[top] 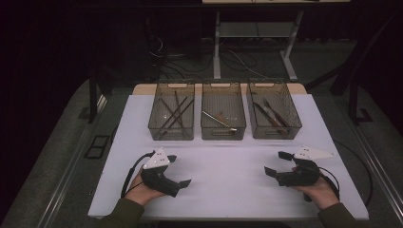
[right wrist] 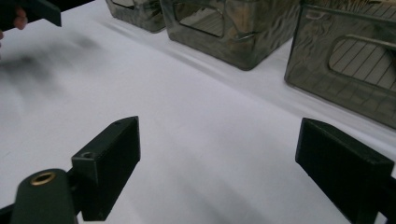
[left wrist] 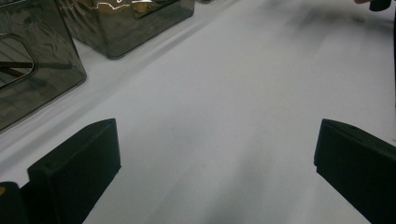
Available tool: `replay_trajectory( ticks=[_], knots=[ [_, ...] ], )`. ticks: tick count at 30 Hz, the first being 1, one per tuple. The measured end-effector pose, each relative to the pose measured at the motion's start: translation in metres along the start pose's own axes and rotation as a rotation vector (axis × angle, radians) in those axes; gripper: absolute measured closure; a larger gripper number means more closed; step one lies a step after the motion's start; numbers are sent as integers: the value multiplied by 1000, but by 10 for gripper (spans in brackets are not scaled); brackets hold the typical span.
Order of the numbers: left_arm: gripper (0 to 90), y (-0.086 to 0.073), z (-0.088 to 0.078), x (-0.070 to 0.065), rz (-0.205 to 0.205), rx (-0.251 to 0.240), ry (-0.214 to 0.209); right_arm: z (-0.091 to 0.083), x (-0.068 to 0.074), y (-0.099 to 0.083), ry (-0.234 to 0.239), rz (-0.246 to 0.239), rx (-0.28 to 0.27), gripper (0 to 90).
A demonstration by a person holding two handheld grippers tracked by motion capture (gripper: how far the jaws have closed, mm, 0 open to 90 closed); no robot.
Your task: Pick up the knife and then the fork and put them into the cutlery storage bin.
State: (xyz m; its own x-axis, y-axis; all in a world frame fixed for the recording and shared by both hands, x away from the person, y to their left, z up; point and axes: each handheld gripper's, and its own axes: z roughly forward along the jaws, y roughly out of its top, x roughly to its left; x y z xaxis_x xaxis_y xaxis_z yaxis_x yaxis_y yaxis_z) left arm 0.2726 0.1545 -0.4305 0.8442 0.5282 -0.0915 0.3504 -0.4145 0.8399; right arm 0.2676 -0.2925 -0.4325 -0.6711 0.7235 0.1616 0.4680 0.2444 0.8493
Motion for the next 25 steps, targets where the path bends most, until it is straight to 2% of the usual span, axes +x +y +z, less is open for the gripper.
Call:
replay_trajectory(
  ticks=[11, 25],
  knots=[
    [0, -1, 1, 3, -7, 20, 1, 1, 7, -14, 34, -24, 43, 136],
    [0, -1, 2, 2, -2, 24, -7, 2, 5, -15, 30, -30, 63, 136]
  ],
)
